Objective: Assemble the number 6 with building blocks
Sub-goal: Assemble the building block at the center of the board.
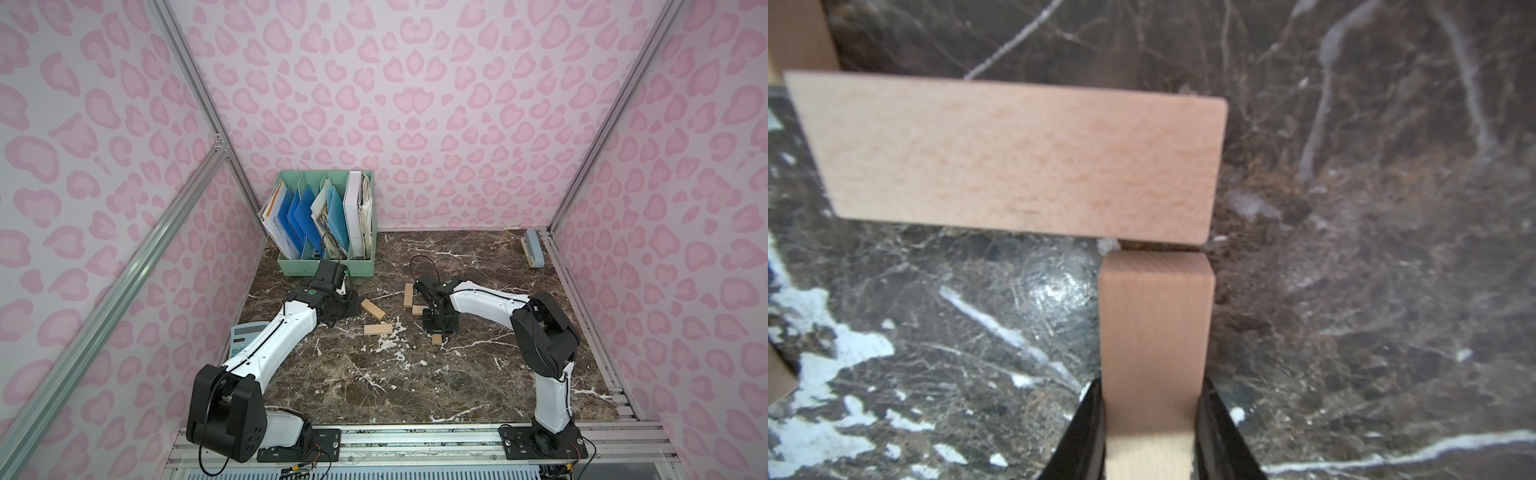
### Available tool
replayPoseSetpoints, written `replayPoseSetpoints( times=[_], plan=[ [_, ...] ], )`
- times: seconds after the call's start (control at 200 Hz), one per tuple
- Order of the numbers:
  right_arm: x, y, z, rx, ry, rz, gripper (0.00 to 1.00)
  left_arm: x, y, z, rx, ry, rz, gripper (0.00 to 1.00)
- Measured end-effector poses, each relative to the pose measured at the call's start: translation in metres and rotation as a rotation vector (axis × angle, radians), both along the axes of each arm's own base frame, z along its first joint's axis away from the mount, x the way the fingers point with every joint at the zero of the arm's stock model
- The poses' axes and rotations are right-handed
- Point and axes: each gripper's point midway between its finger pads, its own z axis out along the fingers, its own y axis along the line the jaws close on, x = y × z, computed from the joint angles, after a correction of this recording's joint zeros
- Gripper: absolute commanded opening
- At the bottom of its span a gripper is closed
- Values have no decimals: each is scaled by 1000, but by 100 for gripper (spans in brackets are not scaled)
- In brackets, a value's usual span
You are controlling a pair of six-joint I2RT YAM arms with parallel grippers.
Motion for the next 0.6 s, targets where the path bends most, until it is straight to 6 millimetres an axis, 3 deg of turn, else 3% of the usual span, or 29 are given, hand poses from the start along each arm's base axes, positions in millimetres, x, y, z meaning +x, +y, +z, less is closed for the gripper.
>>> replayPoseSetpoints(
  times=[0.6],
  plan=[
    [3,1,-2,-16,-3,3,0,0,0,2,-2,-6,-2,52]
  ],
)
